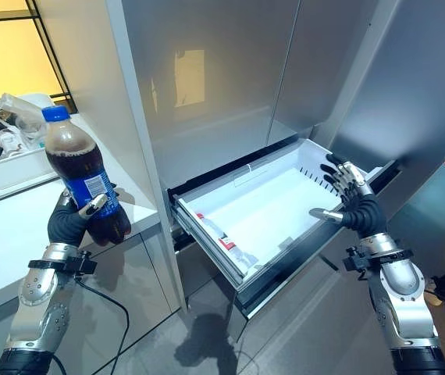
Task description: Take the drinks into the refrigerator
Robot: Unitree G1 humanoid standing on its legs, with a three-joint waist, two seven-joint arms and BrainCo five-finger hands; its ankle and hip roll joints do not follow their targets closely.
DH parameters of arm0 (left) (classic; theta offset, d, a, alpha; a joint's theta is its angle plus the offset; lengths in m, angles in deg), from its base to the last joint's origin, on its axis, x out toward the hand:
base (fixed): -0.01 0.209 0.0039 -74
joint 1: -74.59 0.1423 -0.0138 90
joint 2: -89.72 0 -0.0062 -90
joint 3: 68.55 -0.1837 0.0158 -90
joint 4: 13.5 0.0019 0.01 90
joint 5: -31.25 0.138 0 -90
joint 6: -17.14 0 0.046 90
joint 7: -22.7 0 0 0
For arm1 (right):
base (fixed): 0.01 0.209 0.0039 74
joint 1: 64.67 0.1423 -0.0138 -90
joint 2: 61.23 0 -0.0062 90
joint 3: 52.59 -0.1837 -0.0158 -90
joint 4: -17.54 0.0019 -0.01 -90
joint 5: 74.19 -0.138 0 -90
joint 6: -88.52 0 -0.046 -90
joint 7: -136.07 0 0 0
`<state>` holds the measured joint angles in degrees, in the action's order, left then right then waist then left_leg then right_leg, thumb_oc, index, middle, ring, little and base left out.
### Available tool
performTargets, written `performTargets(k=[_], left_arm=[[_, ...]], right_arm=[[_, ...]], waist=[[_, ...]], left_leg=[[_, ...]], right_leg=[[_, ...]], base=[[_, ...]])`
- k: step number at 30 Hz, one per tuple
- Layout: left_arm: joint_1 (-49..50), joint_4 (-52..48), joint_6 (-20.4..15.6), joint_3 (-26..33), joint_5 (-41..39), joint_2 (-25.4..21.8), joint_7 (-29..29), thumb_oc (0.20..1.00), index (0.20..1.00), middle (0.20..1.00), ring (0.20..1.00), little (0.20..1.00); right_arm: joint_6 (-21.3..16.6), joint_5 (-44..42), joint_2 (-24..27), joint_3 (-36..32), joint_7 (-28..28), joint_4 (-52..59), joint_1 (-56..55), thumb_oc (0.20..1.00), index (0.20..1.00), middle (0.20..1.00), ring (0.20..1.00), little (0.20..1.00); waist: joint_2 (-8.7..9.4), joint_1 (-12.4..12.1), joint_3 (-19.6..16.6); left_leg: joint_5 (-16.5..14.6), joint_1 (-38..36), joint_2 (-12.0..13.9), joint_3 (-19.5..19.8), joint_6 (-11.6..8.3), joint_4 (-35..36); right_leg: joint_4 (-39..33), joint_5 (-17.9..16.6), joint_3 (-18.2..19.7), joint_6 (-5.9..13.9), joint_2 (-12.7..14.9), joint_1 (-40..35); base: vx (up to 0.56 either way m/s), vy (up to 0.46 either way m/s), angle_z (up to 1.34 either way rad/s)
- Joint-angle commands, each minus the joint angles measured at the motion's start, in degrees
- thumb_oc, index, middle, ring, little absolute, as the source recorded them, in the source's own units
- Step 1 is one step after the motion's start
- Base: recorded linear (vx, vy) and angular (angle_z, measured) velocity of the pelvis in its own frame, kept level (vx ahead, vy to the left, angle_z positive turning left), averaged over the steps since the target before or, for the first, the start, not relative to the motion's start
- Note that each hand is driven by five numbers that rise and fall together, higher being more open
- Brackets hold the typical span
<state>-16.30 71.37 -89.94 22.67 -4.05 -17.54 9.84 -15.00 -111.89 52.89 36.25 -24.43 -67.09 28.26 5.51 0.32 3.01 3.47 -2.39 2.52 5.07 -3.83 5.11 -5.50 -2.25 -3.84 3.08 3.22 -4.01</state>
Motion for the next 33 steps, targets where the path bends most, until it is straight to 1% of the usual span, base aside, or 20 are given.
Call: performTargets(k=[1, 3, 7, 8, 10, 11, 12, 14, 15, 17, 19, 21, 22, 23, 24, 27, 30, 33], left_arm=[[-5.87, -8.56, -4.23, -2.26, -5.96, -4.64, -5.01, 0.2, 0.2, 0.2, 0.2, 0.2], [-5.65, -10.17, -4.12, -4.12, -7.57, -6.25, -6.04, 0.2, 0.2, 0.2, 0.2, 0.2], [-5.86, -14.32, -3.7, -8.17, -8.49, -8.98, -8.02, 0.2, 0.2, 0.2, 0.2, 0.2], [-6.49, -15.57, -3.63, -9.82, -8.88, -9.49, -8.89, 0.2, 0.2, 0.2, 0.2, 0.2], [-7.18, -16.4, -3.31, -12.07, -9.32, -9.8, -9.5, 0.2, 0.2, 0.2, 0.2, 0.2], [-7.2, -16.38, -3.32, -12.07, -9.32, -9.8, -9.5, 0.2, 0.2, 0.2, 0.2, 0.2], [-8.52, -17.02, -2.72, -15.3, -9.67, -9.88, -10.45, 0.2, 0.2, 0.2, 0.2, 0.2], [-10.29, -16.52, -2.38, -18.36, -9.19, -10.06, -10.96, 0.2, 0.2, 0.2, 0.2, 0.2], [-10.35, -16.47, -2.41, -18.4, -9.19, -10.06, -10.96, 0.2, 0.2, 0.2, 0.2, 0.2], [-12.81, -15.09, -2.25, -22.9, -6.78, -9.19, -11.46, 0.2, 0.2, 0.2, 0.2, 0.2], [-13.99, -13.54, -1.87, -25.56, -5.65, -7.84, -11.77, 0.2, 0.2, 0.2, 0.2, 0.2], [-14.38, -13.21, -1.73, -26.19, -4.89, -7.67, -11.86, 0.2, 0.2, 0.2, 0.2, 0.2], [-15.02, -12.54, -1.24, -27.79, -3.87, -6.86, -12.04, 0.2, 0.2, 0.2, 0.2, 0.2], [-15.04, -12.51, -1.26, -27.8, -3.87, -6.86, -12.05, 0.2, 0.2, 0.2, 0.2, 0.2], [-15.59, -12.11, -0.86, -29.1, -3.32, -6.01, -12.33, 0.2, 0.2, 0.2, 0.2, 0.2], [-16.43, -11.99, -0.61, -30.17, -2.55, -5.48, -12.34, 0.2, 0.2, 0.2, 0.2, 0.2], [-17.03, -12.09, 0.08, -31.91, -1.82, -4.32, -12.51, 0.2, 0.2, 0.2, 0.2, 0.2], [-17.25, -12.12, 0.11, -32.39, -1.57, -4.14, -12.41, 0.2, 0.2, 0.2, 0.2, 0.2]], right_arm=[[0.75, -13.26, 3.65, 3.95, 5.93, 0.13, 7.78, 1.0, 1.0, 1.0, 1.0, 1.0], [0.88, -16.26, 4.11, 6.95, 5.77, -1.31, 10.3, 1.0, 1.0, 1.0, 1.0, 1.0], [2.35, -20.37, 4.5, 13.4, 8.08, -3.18, 14.67, 1.0, 1.0, 1.0, 1.0, 1.0], [3.01, -21.52, 3.96, 15.32, 8.93, -3.91, 16.13, 1.0, 1.0, 1.0, 1.0, 1.0], [2.97, -21.52, 3.39, 17.38, 9.15, -4.35, 17.83, 1.0, 1.0, 1.0, 1.0, 1.0], [2.95, -21.53, 3.39, 17.41, 9.16, -4.39, 17.88, 1.0, 1.0, 1.0, 1.0, 1.0], [3.46, -23.33, 0.88, 19.73, 9.54, -5.57, 19.43, 1.0, 1.0, 1.0, 1.0, 1.0], [4.12, -23.87, -0.14, 22.14, 10.42, -5.21, 21.01, 1.0, 1.0, 1.0, 1.0, 1.0], [4.11, -23.87, -0.13, 22.12, 10.42, -5.22, 21.02, 1.0, 1.0, 1.0, 1.0, 1.0], [4.82, -25.18, -3.49, 24.87, 10.73, -6.66, 22.79, 1.0, 1.0, 1.0, 1.0, 1.0], [5.24, -26.12, -6.21, 26.25, 10.84, -6.95, 23.74, 1.0, 1.0, 1.0, 1.0, 1.0], [5.24, -25.97, -7.17, 26.85, 10.71, -7.1, 23.97, 1.0, 1.0, 1.0, 1.0, 1.0], [5.24, -25.36, -9.58, 28.37, 10.44, -6.86, 24.6, 1.0, 1.0, 1.0, 1.0, 1.0], [5.23, -25.36, -9.58, 28.37, 10.43, -6.86, 24.61, 1.0, 1.0, 1.0, 1.0, 1.0], [5.53, -24.78, -11.49, 29.75, 10.14, -6.71, 24.92, 1.0, 1.0, 1.0, 1.0, 1.0], [6.17, -23.89, -12.69, 31.58, 10.05, -6.02, 25.27, 1.0, 1.0, 1.0, 1.0, 1.0], [7.4, -23.33, -15.04, 34.6, 10.03, -6.16, 25.88, 1.0, 1.0, 1.0, 1.0, 1.0], [7.7, -23.36, -15.3, 35.61, 10.17, -5.77, 26.37, 1.0, 1.0, 1.0, 1.0, 1.0]], waist=[[-0.22, -1.29, -1.27], [-0.22, -1.48, -1.31], [-0.24, -1.71, -1.15], [-0.25, -1.78, -1.18], [-0.31, -1.83, -1.17], [-0.31, -1.83, -1.15], [-0.44, -1.96, -1.07], [-0.58, -1.96, -1.02], [-0.58, -1.99, -1.0], [-0.79, -2.03, -0.98], [-0.98, -2.07, -0.95], [-1.03, -2.1, -0.89], [-1.21, -2.07, -0.87], [-1.21, -2.09, -0.87], [-1.36, -2.03, -0.8], [-1.46, -1.96, -0.78], [-1.59, -1.92, -0.82], [-1.62, -1.96, -0.83]], left_leg=[[-5.71, -2.79, -1.84, 2.38, 3.59, -0.11], [-5.73, -2.79, -1.9, 2.23, 3.57, -0.11], [-5.67, -2.69, -1.88, 2.11, 3.56, -0.11], [-5.7, -2.67, -1.89, 2.15, 3.56, -0.11], [-5.75, -2.69, -1.92, 2.05, 3.58, -0.11], [-5.76, -2.7, -1.92, 2.05, 3.58, -0.11], [-5.76, -2.7, -1.9, 1.97, 3.64, -0.11], [-5.75, -2.7, -1.95, 1.82, 3.68, -0.11], [-5.76, -2.71, -1.95, 1.81, 3.68, -0.11], [-5.89, -2.8, -2.01, 1.6, 3.77, -0.11], [-5.98, -2.88, -2.03, 1.36, 3.84, -0.12], [-6.03, -2.95, -2.03, 1.28, 3.88, -0.17], [-6.07, -3.0, -2.04, 1.03, 3.95, -0.18], [-6.08, -3.01, -2.03, 1.01, 3.95, -0.18], [-6.14, -3.06, -2.07, 0.83, 4.0, -0.23], [-6.17, -3.08, -2.05, 0.76, 4.05, -0.25], [-6.31, -3.25, -2.0, 0.53, 4.2, -0.22], [-6.37, -3.32, -1.97, 0.37, 4.2, -0.23]], right_leg=[[4.95, 3.65, -2.36, 1.28, 0.8, -0.16], [4.93, 3.54, -2.32, 1.35, 0.86, -0.17], [5.05, 3.53, -2.18, 1.43, 1.0, -0.06], [5.06, 3.5, -2.14, 1.46, 1.05, -0.04], [5.08, 3.51, -2.09, 1.49, 1.05, -0.03], [5.08, 3.52, -2.08, 1.49, 1.05, -0.04], [5.14, 3.53, -2.13, 1.51, 1.09, 0.07], [5.2, 3.56, -1.98, 1.53, 1.09, 0.17], [5.21, 3.56, -1.97, 1.53, 1.09, 0.16], [5.17, 3.58, -1.76, 1.65, 1.2, 0.18], [5.24, 3.61, -1.55, 1.68, 1.23, 0.24], [5.36, 3.65, -1.44, 1.64, 1.21, 0.29], [5.46, 3.73, -1.29, 1.66, 1.16, 0.36], [5.46, 3.73, -1.28, 1.65, 1.16, 0.36], [5.52, 3.76, -1.18, 1.67, 1.18, 0.38], [5.52, 3.77, -0.95, 1.65, 1.2, 0.37], [5.4, 3.77, -0.6, 1.62, 1.19, 0.3], [5.32, 3.77, -0.43, 1.63, 1.2, 0.25]], base=[[0.0, 0.0, 0.0], [0.0, 0.0, 0.0], [0.0, 0.0, 0.0], [0.0, 0.0, 0.0], [0.0, 0.0, 0.0], [0.0, 0.0, 0.0], [0.0, 0.0, 0.0], [0.0, 0.0, 0.0], [0.0, 0.0, 0.0], [0.0, 0.0, 0.0], [0.0, 0.0, 0.0], [0.0, 0.0, 0.0], [0.0, 0.0, 0.0], [0.0, -0.005, -0.04], [0.0, -0.002, -0.04], [0.0, -0.004, -0.04], [0.0, 0.0, -0.11], [0.0, 0.0, -0.07]])
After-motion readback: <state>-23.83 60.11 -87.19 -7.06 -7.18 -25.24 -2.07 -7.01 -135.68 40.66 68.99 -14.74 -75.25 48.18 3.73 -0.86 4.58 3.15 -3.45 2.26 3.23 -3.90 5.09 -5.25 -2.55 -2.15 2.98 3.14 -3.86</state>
